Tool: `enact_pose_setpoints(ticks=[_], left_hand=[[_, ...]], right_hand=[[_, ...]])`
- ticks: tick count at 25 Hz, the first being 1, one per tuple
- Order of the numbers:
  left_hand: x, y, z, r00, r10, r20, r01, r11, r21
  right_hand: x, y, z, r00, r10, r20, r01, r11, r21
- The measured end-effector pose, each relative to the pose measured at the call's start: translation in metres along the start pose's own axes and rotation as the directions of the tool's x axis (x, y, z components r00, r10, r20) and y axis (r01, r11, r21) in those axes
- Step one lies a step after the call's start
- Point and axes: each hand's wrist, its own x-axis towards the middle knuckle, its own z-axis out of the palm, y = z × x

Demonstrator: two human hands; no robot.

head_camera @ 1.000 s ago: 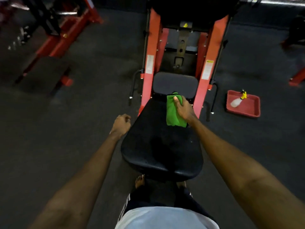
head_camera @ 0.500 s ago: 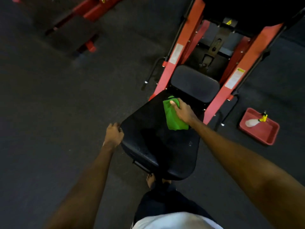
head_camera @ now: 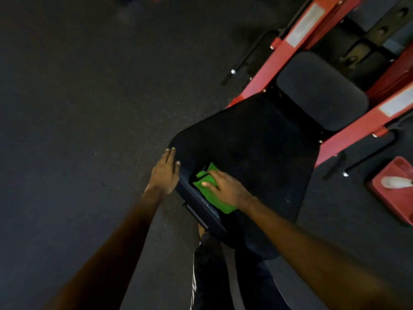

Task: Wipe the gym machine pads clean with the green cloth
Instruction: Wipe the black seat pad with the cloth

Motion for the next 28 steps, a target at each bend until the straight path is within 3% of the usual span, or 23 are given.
enact_pose_setpoints(ticks=[3,9,13,19,25,28], left_hand=[[0.008,-0.009,0.032,0.998,0.028,-0.059,-0.028,1.0,0.006],[0.011,-0.032,0.052,0.963,0.13,-0.234,-0.139,0.99,-0.022],[0.014,-0.041,0.054,0.958,0.16,-0.237,-0.17,0.985,-0.022],[0.012,-0.044,0.042,0.966,0.14,-0.216,-0.19,0.954,-0.233],[0.009,-0.03,0.054,0.96,0.044,-0.278,-0.142,0.929,-0.343],[0.01,-0.027,0.06,0.948,0.022,-0.318,-0.152,0.908,-0.39]], right_hand=[[-0.004,0.01,0.052,0.996,-0.006,-0.086,0.005,1.0,-0.013],[0.003,0.024,0.069,0.981,-0.083,-0.175,0.071,0.995,-0.072],[0.039,0.015,0.064,0.976,-0.101,-0.192,0.09,0.994,-0.064],[0.097,0.001,0.05,0.962,-0.088,-0.258,0.089,0.996,-0.01],[-0.014,0.043,0.074,0.952,-0.163,-0.259,0.158,0.987,-0.039],[-0.017,0.044,0.078,0.956,-0.123,-0.267,0.118,0.992,-0.036]])
